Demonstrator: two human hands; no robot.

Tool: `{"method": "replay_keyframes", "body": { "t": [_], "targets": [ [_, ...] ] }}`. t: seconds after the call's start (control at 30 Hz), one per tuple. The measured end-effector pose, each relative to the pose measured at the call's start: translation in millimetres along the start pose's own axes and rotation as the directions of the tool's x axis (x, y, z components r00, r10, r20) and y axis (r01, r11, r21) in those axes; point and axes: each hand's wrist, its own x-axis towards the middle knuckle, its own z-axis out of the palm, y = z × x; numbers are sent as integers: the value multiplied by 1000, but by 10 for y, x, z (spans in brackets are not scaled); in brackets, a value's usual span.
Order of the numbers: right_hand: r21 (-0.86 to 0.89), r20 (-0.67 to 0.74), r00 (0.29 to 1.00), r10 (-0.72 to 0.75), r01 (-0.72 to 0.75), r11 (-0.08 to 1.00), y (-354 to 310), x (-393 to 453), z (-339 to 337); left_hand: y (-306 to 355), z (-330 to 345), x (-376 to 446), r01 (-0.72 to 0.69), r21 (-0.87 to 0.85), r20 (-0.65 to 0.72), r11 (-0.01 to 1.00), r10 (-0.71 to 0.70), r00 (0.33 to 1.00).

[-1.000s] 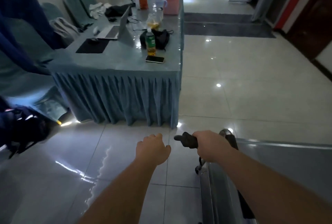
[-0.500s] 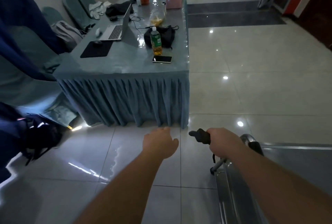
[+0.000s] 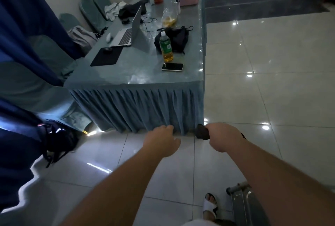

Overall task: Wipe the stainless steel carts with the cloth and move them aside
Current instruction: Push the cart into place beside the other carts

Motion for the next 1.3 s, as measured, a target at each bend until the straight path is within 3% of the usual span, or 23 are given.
{"method": "replay_keyframes", "body": {
  "t": [0.23, 0.43, 0.6, 0.73, 0.9, 1.1, 1.2, 1.3],
  "targets": [
    [37, -26, 999, 32, -31, 999, 770, 655, -723, 370, -713, 1017, -17, -11, -43, 1000, 16, 999],
    [147, -22, 986, 164, -159, 976, 1528, 1130, -980, 954, -1019, 2075, -158, 37, -4, 987, 158, 987],
    [208, -34, 932, 361, -346, 915, 2209, 1617, -1202, 1618, -1319, 3164, -341, 106, 32, 934, 340, 940],
    [319, -1, 848, 529, -501, 804, 2685, 1860, -1395, 2218, -1561, 3930, -516, 153, 89, 843, 509, 856],
    [587, 67, 722, 689, -587, 558, 3193, 1862, -1346, 3125, -1590, 4488, -697, 225, 215, 681, 663, 717],
    [662, 260, 548, 795, -701, 266, 3900, 1539, -916, 4413, -1371, 4669, -858, 282, 371, 428, 776, 509],
    [650, 298, 473, 829, -737, 186, 4446, 1362, -758, 5156, -1288, 4722, -896, 326, 406, 303, 811, 422],
    [662, 312, 431, 847, -738, 132, 4998, 1151, -717, 5848, -1255, 4711, -902, 372, 446, 220, 810, 381]
  ]
}}
